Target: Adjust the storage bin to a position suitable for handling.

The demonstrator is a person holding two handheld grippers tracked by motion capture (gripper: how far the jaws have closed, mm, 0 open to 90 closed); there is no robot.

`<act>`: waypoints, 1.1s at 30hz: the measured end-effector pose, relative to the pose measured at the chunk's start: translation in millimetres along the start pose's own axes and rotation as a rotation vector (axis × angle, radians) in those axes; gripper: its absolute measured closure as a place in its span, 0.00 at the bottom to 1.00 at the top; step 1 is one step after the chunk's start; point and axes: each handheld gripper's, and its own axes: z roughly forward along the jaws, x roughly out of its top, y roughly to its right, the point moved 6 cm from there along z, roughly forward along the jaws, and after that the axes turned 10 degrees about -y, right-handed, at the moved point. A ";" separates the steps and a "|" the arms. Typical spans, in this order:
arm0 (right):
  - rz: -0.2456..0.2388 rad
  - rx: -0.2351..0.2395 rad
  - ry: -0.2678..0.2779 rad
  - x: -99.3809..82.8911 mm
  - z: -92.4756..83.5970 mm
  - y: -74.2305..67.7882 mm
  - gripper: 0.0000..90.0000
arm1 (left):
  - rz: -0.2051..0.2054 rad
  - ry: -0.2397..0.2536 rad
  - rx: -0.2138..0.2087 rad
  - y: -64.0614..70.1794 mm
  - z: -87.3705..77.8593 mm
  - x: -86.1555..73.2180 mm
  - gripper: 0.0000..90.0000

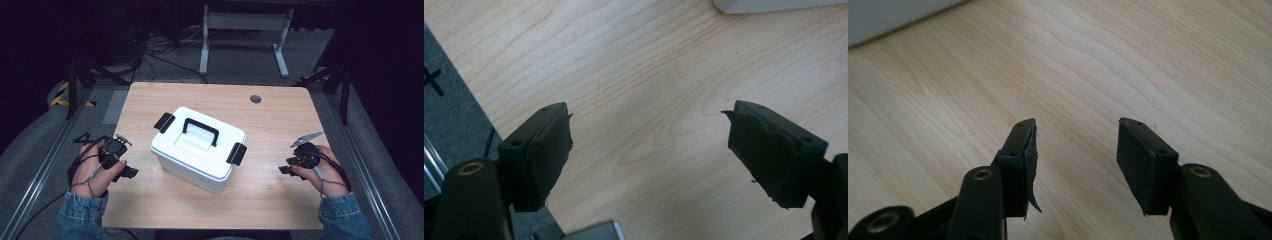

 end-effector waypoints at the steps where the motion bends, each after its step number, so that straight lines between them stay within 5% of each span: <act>1: 0.000 0.000 0.000 0.0 0.0 0.0 0.57 | 0.000 0.000 0.000 0.0 0.0 0.0 0.21; 11: 0.006 0.032 0.030 7.2 -2.4 -7.6 0.57 | 0.028 0.005 0.011 -2.4 0.4 8.1 0.21; 20: -0.002 0.060 0.051 19.1 -12.5 -13.5 0.57 | -0.001 0.059 0.062 -9.9 -3.6 13.1 0.19; 28: -0.057 0.073 0.062 43.1 -31.1 -25.2 0.58 | 0.037 0.050 0.021 -6.6 -3.7 12.5 0.22; 33: -0.089 0.085 0.081 60.3 -43.4 -36.6 0.58 | 0.020 0.063 0.018 -7.6 -5.1 12.0 0.21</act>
